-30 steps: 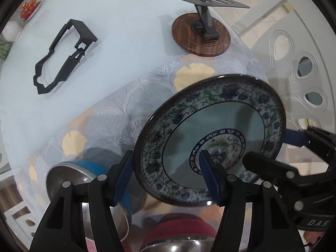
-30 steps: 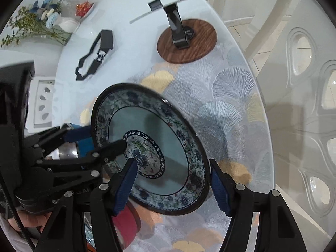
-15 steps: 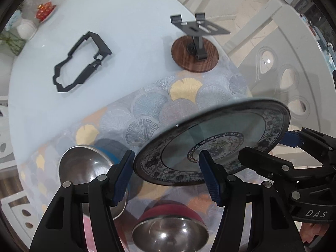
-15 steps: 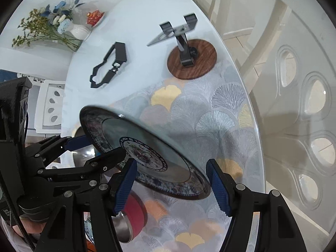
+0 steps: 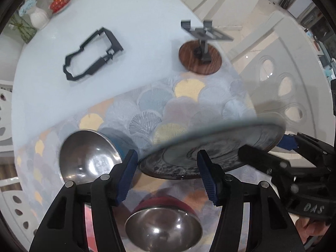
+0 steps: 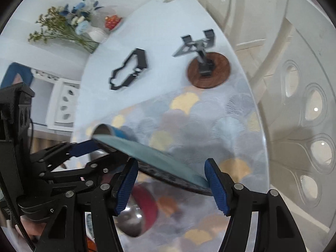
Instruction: Organize plates and bowls
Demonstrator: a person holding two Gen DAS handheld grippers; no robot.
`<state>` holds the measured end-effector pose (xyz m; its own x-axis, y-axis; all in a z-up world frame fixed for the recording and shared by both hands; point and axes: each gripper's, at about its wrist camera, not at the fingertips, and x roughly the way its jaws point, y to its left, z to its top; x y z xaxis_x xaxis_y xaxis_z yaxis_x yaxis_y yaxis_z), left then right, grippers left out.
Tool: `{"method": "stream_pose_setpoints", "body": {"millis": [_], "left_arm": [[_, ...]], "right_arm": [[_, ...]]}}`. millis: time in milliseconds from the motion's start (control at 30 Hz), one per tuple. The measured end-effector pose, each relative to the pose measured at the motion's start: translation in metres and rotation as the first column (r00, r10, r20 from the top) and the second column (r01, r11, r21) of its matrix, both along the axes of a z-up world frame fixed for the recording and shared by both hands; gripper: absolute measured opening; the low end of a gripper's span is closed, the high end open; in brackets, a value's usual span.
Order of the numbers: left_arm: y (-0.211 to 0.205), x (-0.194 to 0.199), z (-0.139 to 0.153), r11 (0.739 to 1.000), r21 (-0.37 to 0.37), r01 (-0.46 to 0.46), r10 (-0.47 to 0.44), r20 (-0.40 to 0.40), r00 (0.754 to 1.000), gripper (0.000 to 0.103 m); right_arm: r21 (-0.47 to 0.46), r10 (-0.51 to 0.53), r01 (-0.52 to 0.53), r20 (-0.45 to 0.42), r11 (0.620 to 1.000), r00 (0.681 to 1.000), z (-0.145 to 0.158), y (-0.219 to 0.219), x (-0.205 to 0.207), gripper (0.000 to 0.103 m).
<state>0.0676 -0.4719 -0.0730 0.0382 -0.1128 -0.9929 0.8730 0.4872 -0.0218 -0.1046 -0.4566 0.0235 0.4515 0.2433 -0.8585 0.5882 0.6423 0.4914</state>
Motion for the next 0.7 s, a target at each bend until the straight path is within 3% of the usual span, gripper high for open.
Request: {"method": "stream_pose_setpoints", "body": {"millis": [300,433,700], "left_arm": [[-0.017,-0.005,-0.057,0.997,0.071,-0.010,0.014,-0.056,0.998,0.056],[-0.027,0.000,-0.068,0.996,0.081,-0.031,0.034,-0.036,0.999,0.056],[-0.046,0.005,-0.082,0.995,0.097,-0.020,0.026,-0.061,0.998,0.056]], "right_arm": [[0.068,-0.080,0.086,-0.089,0.994,0.993,-0.067,-0.025,-0.028,0.064],[0.102,-0.118,0.124,-0.066,0.987,0.991,-0.075,-0.034,-0.033,0.064],[0.045,-0.101,0.105,-0.085,0.993,0.991,-0.075,-0.047,-0.010,0.065]]}}
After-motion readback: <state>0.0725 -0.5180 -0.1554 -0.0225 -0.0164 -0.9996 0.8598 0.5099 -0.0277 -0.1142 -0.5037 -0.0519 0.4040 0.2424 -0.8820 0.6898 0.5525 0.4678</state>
